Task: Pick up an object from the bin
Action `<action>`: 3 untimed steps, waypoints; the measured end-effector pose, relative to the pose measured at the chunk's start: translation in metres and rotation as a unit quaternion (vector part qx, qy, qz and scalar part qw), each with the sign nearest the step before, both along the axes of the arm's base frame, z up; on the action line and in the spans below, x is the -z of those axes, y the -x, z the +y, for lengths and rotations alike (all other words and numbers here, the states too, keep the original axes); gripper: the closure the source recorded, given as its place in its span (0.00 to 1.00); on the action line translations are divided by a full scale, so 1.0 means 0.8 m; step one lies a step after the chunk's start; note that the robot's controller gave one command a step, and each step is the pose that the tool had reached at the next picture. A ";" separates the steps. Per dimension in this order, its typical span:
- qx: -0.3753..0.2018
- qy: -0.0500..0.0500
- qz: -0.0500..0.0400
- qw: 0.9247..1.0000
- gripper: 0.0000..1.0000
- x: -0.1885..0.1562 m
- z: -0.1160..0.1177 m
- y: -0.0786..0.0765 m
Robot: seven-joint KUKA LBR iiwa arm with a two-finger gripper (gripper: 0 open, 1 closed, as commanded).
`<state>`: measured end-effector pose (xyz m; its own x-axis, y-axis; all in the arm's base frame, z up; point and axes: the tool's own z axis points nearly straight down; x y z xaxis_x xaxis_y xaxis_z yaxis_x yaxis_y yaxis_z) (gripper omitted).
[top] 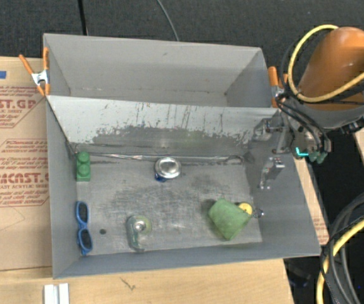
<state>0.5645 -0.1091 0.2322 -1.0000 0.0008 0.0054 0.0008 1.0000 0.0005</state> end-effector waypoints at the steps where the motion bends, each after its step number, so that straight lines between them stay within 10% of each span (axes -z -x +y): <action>1: -0.005 0.000 0.000 1.000 0.00 0.170 -0.025 0.106; 2: -0.251 0.003 -0.013 0.968 0.00 0.198 0.051 0.094; 3: -0.250 0.003 -0.016 0.968 1.00 0.196 0.051 0.092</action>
Offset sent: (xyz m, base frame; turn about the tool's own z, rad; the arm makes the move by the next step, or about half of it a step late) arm -0.0823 -0.0200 -0.1317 -0.0128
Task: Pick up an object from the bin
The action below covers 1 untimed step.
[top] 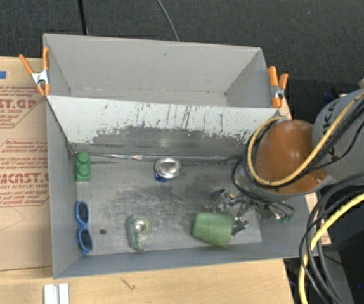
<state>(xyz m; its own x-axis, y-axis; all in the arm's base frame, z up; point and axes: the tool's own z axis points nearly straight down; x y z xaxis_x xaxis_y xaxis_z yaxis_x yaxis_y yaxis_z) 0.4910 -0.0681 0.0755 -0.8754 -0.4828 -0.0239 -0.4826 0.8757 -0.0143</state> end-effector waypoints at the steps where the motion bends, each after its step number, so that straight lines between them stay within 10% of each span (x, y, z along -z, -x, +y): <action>1: -0.098 0.002 0.009 0.995 1.00 -0.237 -0.011 -0.006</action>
Offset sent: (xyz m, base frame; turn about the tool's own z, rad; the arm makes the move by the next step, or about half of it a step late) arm 0.0031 -0.0090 0.1857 -0.1961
